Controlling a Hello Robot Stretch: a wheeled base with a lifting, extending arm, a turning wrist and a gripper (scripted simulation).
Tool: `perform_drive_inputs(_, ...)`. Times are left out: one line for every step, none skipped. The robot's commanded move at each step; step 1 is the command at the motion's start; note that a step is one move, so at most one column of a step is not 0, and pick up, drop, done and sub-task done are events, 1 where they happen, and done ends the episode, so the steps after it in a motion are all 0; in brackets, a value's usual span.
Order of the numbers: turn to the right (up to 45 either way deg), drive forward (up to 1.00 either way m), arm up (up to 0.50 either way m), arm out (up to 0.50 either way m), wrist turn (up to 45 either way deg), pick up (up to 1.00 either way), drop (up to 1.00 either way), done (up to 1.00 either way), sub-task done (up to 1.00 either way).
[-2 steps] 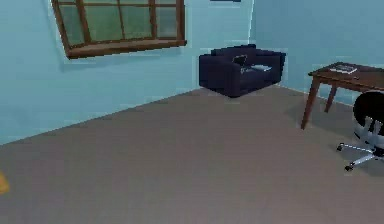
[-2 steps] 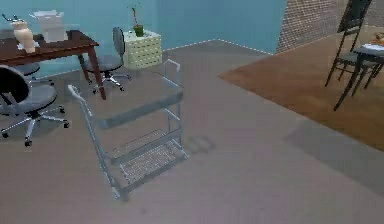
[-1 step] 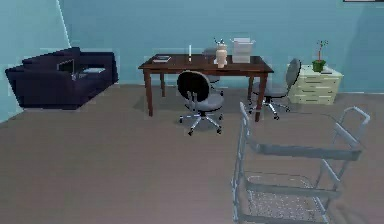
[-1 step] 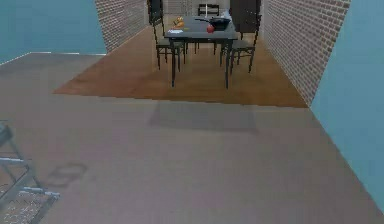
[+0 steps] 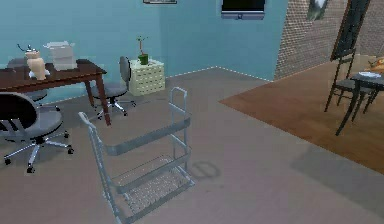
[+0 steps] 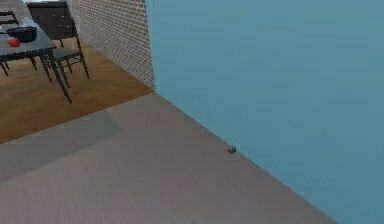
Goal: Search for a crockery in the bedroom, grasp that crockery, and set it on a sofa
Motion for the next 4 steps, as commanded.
perform_drive_inputs(6.0, 0.00, 0.00, 0.00, 0.0, 0.00, 0.00, 0.00, 0.00)
perform_drive_inputs(0.0, 0.20, 0.00, 0.00, 0.0, 0.00, 0.00, 0.00, 0.00)
perform_drive_inputs(-45.0, 0.00, 0.00, 0.00, 0.0, 0.00, 0.00, 0.00, 0.00)
perform_drive_inputs(-45.0, 0.00, 0.00, 0.00, 0.0, 0.00, 0.00, 0.00, 0.00)
